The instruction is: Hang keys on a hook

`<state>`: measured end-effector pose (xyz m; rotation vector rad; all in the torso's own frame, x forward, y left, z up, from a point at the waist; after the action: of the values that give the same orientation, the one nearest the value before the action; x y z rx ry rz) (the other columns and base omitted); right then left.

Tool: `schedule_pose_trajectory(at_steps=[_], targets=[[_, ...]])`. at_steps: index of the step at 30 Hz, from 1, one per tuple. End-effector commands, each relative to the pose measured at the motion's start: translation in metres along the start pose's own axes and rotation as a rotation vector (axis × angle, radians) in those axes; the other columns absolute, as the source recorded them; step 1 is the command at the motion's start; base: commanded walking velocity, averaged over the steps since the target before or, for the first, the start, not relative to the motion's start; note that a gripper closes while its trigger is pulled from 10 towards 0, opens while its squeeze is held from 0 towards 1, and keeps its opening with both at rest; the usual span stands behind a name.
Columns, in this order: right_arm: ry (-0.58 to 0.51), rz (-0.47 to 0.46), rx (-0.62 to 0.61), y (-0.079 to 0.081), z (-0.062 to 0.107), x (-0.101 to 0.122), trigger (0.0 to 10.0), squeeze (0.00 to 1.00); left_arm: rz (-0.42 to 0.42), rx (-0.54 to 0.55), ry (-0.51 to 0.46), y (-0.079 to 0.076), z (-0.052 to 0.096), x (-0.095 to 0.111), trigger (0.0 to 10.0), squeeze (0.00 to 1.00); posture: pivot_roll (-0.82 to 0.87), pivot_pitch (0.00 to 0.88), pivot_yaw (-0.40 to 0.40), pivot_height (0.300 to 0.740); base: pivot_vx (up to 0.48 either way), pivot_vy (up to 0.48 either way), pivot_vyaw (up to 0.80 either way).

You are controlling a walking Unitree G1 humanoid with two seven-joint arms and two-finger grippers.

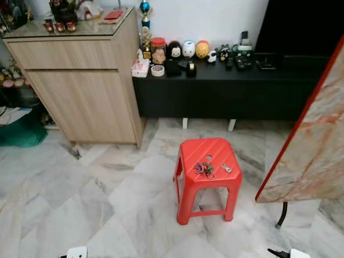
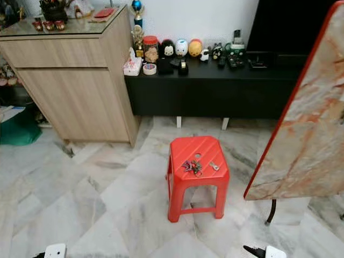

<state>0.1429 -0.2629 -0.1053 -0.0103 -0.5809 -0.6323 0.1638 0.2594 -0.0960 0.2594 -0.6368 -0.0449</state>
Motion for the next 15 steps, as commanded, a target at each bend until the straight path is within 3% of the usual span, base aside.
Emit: schedule_pose_trajectory(at_steps=[1, 3, 8, 15], targets=[[-0.005, 0.025, -0.002, -0.0029, 0.0006, 0.0018, 10.0, 0.0, -0.007, -0.006, 0.029, -0.0006, 0.0008, -0.0055, 10.0, 0.0, 0.05, 0.0, 0.005, 0.74, 0.0, 0.0, 0.0], [-0.006, 0.046, 0.004, -0.0026, 0.0006, 0.0027, 10.0, 0.0, -0.005, -0.005, 0.03, 0.0003, 0.0009, -0.0057, 10.0, 0.0, 0.04, 0.0, 0.006, 0.74, 0.0, 0.0, 0.0], [-0.011, 0.034, -0.002, -0.0032, 0.0006, 0.0034, 10.0, 0.0, -0.002, -0.005, 0.033, 0.0017, 0.0006, -0.0053, 10.0, 0.0, 0.04, 0.0, 0.003, 0.74, 0.0, 0.0, 0.74], [-0.016, 0.016, -0.004, -0.0028, 0.0004, 0.0042, 10.0, 0.0, 0.004, -0.004, 0.044, 0.0037, 0.0023, -0.0108, 10.0, 0.0, 0.04, 0.0, 0.0, 0.74, 0.0, 0.0, 0.0]])
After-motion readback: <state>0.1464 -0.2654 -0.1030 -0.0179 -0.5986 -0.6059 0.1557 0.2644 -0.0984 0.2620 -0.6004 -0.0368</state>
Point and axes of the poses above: a point about 5 cm out from each wrist's last joint towards the gripper, its own z axis pointing back from the gripper into the wrist, its own x axis along the axis of the wrist's last joint, y = z × x, the point moved 2 cm from there along -z, pointing out of the wrist towards the gripper, and after that the axes turned 13 degrees about -z, right-handed, at the moved point
